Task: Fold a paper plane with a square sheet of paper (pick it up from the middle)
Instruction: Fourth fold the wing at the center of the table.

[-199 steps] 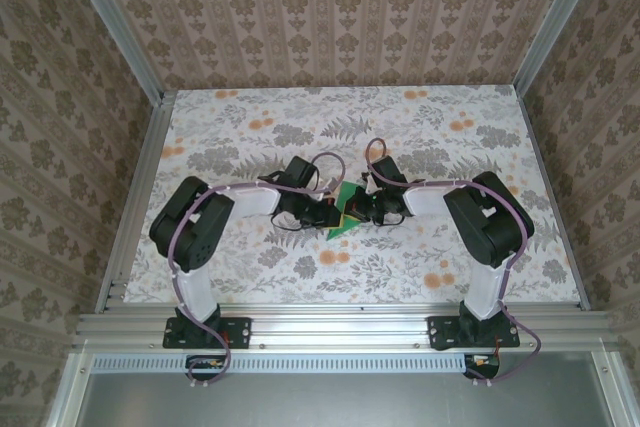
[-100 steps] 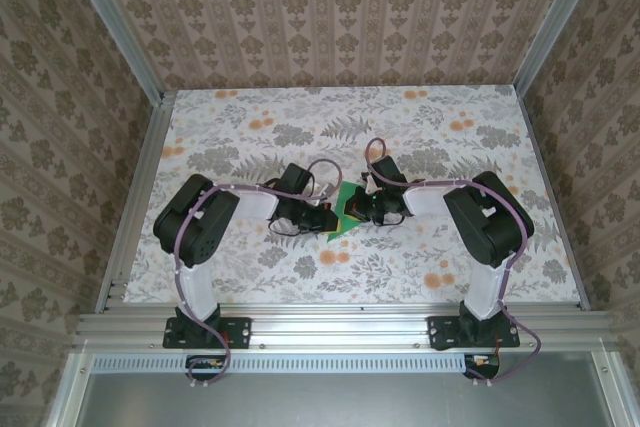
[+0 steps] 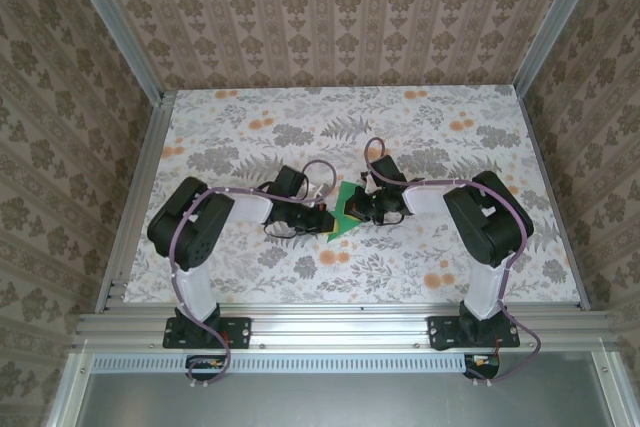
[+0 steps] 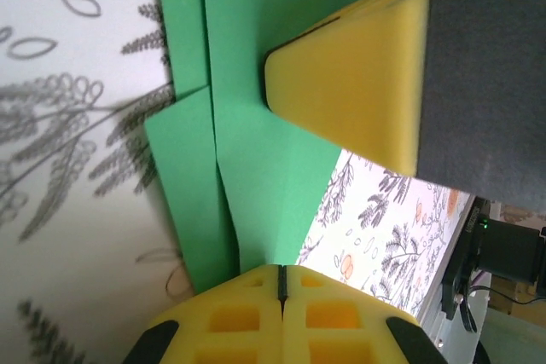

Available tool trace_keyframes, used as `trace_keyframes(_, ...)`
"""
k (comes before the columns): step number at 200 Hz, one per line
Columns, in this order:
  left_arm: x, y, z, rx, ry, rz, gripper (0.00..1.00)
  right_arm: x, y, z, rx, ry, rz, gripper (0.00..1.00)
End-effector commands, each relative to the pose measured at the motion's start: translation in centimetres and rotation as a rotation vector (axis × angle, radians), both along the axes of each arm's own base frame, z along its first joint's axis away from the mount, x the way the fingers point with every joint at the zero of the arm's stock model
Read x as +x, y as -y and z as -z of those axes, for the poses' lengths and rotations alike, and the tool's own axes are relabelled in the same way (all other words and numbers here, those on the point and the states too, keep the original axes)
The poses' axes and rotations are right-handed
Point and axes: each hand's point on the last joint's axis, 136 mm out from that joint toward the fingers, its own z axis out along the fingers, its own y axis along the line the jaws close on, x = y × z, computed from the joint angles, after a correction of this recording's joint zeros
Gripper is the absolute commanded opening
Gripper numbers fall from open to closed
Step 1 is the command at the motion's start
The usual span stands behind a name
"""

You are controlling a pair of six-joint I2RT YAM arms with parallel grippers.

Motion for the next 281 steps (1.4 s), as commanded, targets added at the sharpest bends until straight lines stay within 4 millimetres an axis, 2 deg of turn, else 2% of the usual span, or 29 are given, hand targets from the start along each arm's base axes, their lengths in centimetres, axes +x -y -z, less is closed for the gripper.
trace_keyframes(1,0.0,-0.1,-2.6,0.006,0.033,0.019,0.0,-3.3,3.4,5.6,-0.201,-0.156,0.029,0.06)
trace_keyframes(24,-0.2,0.4,-4.1,-0.024,0.048,0.041,0.0,-3.2,3.4,5.7,-0.201,-0.158,0.03,0.06)
trace_keyframes(49,-1.1,0.9,-4.0,-0.028,0.028,0.078,0.0,-3.1,3.4,5.7,-0.201,-0.159,0.03,0.06)
trace_keyframes(87,-1.9,0.9,-1.7,0.004,-0.015,0.101,0.0,-3.2,3.4,5.9,-0.204,-0.163,0.028,0.06)
trace_keyframes(145,-2.0,-0.4,1.5,0.061,-0.04,0.079,0.0,-3.5,3.6,6.0,-0.216,-0.169,0.025,0.06)
trace_keyframes(223,-2.9,-1.9,3.9,0.033,-0.116,0.032,0.0,-3.5,3.7,6.2,-0.226,-0.175,0.014,0.06)
trace_keyframes(255,-2.5,-1.7,2.7,0.005,-0.102,0.029,0.0,-3.0,3.3,5.4,-0.212,-0.158,0.009,0.06)
trace_keyframes(281,-1.6,-0.8,-0.8,-0.062,-0.046,0.044,0.0,-2.8,3.3,5.2,-0.217,-0.156,0.006,0.06)
